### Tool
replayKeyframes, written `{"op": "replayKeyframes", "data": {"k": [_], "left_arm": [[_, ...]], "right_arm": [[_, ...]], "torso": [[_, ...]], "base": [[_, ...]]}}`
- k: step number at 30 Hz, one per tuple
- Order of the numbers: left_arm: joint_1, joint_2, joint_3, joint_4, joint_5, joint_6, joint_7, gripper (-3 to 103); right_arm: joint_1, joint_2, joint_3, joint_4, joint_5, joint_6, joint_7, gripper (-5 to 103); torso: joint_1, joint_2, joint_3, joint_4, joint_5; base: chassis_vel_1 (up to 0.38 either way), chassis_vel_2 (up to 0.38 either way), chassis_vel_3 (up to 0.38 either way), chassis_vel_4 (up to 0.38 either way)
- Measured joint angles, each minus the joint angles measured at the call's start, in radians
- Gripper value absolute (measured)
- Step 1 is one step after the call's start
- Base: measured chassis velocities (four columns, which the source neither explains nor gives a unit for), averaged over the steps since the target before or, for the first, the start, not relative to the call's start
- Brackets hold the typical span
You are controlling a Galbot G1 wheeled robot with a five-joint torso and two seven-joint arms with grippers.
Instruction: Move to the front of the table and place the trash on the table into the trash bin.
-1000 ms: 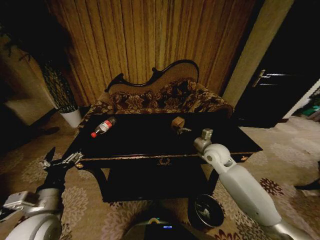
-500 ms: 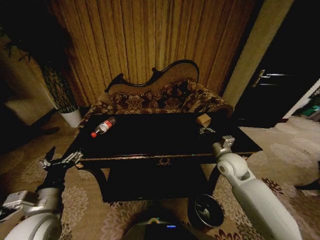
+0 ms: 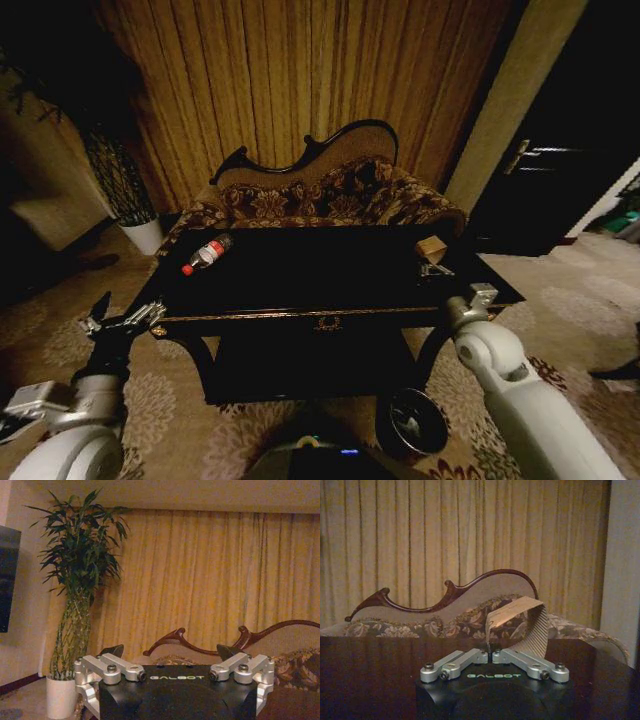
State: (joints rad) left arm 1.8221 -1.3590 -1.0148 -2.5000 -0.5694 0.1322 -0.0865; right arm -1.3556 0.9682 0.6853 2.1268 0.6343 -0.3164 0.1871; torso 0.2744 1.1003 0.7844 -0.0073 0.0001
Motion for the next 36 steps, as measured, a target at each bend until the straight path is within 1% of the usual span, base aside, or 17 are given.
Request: {"op": "replayKeyframes", "data": {"k": [9, 19, 36], "left_arm": [[-0.003, 0.009, 0.003, 0.000, 0.000, 0.000, 0.001, 100], [-0.003, 0.005, 0.001, 0.000, 0.000, 0.000, 0.002, 100], [0.000, 0.006, 0.000, 0.000, 0.000, 0.000, 0.003, 100]], "right_arm": [[-0.039, 0.006, 0.036, 0.014, 0.003, 0.010, -0.002, 0], [-0.045, 0.009, 0.039, 0.014, 0.003, 0.015, -0.002, 0], [-0.067, 0.018, 0.050, 0.016, 0.003, 0.024, -0.003, 0]], "torso": [[0.000, 0.000, 0.000, 0.0000, 0.0000], [0.000, 0.000, 0.000, 0.0000, 0.0000], [0.000, 0.000, 0.000, 0.0000, 0.0000]], "base": [[0.000, 0.000, 0.000, 0.000], [0.000, 0.000, 0.000, 0.000], [0.091, -0.097, -0.091, 0.091]]}}
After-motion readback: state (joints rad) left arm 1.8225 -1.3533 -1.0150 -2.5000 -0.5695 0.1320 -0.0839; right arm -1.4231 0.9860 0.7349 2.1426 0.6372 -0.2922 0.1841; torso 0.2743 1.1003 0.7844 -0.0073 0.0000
